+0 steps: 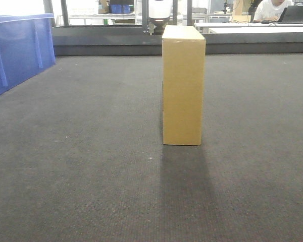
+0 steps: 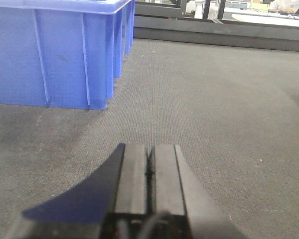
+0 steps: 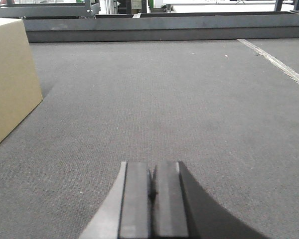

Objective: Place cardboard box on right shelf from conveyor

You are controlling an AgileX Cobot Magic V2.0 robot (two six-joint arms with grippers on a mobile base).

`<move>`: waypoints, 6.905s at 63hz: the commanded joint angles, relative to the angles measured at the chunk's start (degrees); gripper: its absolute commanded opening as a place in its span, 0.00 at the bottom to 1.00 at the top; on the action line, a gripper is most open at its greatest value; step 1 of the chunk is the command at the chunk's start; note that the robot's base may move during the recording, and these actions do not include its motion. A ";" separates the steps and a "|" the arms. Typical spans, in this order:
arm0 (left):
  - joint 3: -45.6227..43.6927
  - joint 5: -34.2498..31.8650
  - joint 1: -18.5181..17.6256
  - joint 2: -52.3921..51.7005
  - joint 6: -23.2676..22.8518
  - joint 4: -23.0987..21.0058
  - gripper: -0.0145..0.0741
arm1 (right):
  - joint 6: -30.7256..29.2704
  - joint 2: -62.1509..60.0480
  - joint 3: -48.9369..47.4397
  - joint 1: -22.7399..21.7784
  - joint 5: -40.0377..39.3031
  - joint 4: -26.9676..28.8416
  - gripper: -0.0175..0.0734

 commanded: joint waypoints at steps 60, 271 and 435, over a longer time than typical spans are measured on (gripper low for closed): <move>-0.18 -5.30 -0.02 -0.62 -0.29 -0.27 0.03 | -0.12 -0.78 -0.44 -0.08 -9.42 0.05 0.25; -0.18 -5.30 -0.02 -0.62 -0.29 -0.27 0.03 | 42.65 111.84 -110.36 36.86 50.98 -23.44 0.67; -0.18 -5.30 -0.02 -0.62 -0.29 -0.27 0.03 | 11.65 17.52 -45.36 13.17 32.21 -13.79 0.45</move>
